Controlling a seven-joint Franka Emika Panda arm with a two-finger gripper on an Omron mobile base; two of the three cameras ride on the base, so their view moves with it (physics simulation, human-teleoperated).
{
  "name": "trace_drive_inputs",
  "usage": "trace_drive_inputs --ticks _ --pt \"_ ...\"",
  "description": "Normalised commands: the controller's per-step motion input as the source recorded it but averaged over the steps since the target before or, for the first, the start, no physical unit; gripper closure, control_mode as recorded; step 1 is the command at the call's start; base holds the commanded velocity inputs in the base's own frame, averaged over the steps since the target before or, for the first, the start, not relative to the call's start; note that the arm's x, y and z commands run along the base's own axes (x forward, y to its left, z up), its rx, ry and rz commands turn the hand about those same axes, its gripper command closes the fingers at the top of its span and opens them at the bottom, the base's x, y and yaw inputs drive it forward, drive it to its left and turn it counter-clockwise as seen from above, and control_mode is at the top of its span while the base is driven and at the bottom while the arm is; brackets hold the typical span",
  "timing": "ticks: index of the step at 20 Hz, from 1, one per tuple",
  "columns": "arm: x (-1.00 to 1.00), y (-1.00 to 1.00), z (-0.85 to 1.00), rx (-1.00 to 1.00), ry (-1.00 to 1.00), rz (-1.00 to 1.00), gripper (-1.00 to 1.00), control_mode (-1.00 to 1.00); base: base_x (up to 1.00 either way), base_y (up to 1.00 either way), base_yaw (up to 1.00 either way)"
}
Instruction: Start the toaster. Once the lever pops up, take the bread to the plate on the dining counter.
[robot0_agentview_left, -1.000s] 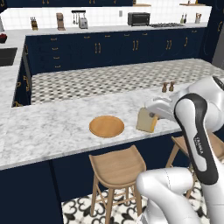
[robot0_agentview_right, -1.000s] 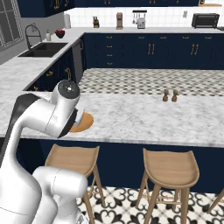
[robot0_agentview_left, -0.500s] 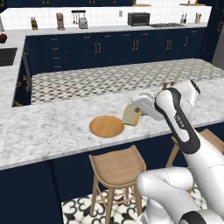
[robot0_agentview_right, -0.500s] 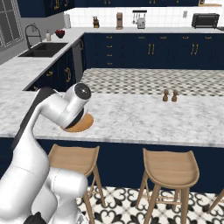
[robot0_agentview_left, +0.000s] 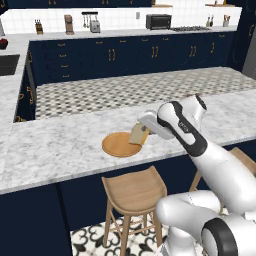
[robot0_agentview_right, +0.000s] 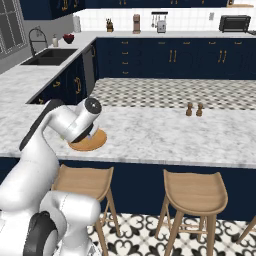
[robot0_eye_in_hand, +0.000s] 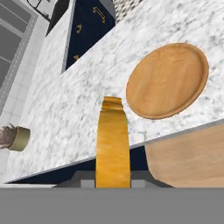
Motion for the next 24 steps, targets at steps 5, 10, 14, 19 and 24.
trace_drive_inputs --ticks 5,10,14,19,24 --pt "0.49 0.16 -0.31 0.0 0.01 0.0 1.0 -1.0 0.0 0.0 0.0" --pt "0.46 0.0 -0.29 0.0 0.0 0.0 1.0 -1.0 0.0 0.0 0.0" --pt "0.44 0.01 -0.36 0.0 0.0 0.0 1.0 -1.0 0.0 0.0 0.0" --pt "0.44 0.17 -0.36 0.0 0.02 0.0 1.0 -1.0 0.0 0.0 0.0" --pt "0.43 0.17 -0.32 0.0 0.02 0.0 1.0 -1.0 0.0 0.0 0.0"
